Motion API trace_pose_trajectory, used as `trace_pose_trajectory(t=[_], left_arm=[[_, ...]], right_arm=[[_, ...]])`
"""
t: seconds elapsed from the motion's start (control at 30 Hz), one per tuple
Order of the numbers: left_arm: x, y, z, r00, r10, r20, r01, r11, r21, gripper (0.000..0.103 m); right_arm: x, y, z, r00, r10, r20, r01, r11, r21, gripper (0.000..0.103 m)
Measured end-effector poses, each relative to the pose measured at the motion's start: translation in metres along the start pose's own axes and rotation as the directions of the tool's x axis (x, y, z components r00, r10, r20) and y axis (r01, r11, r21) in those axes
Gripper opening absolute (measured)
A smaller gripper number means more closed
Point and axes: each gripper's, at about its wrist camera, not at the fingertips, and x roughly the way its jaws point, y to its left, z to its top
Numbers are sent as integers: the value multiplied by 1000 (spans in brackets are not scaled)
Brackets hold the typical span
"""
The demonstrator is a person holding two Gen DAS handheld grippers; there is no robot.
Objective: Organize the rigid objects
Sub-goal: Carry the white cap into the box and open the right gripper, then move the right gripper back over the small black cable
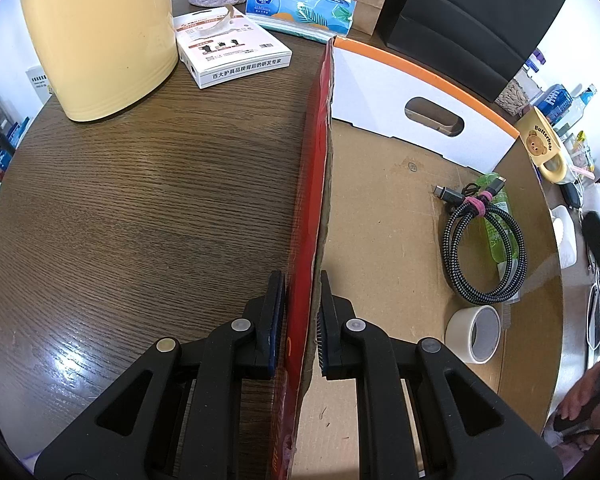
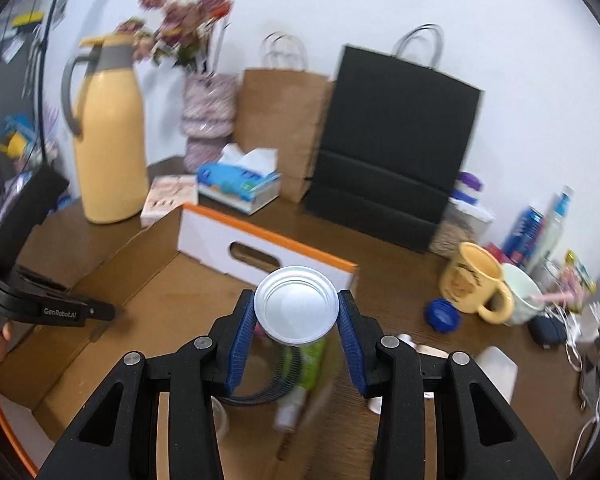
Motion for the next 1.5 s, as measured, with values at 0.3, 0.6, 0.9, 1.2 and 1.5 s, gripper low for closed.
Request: trace_pose_trajectory(t=[0.3, 0.6, 0.9, 1.2, 1.5], left_arm=[[0, 1, 0, 1000, 0, -1, 0, 1000, -1, 10], [0, 0, 0, 1000, 0, 0, 0, 1000, 0, 10], [0, 1, 0, 1000, -1, 0, 1, 1000, 0, 10], [0, 1, 0, 1000, -1, 0, 1, 1000, 0, 10], [0, 1, 0, 1000, 0, 0, 0, 1000, 0, 10]], right_arm=[[19, 14, -5, 998, 14, -54, -15, 1000, -23, 45], [21, 11, -5, 998, 2, -65, -1, 1000, 8, 45], [23, 6, -5, 997, 3, -80, 0, 999, 38, 59], [17, 6, -5, 998, 8, -62, -6, 999, 38, 88], [16, 4, -5, 999, 7, -51, -5, 999, 47, 88]])
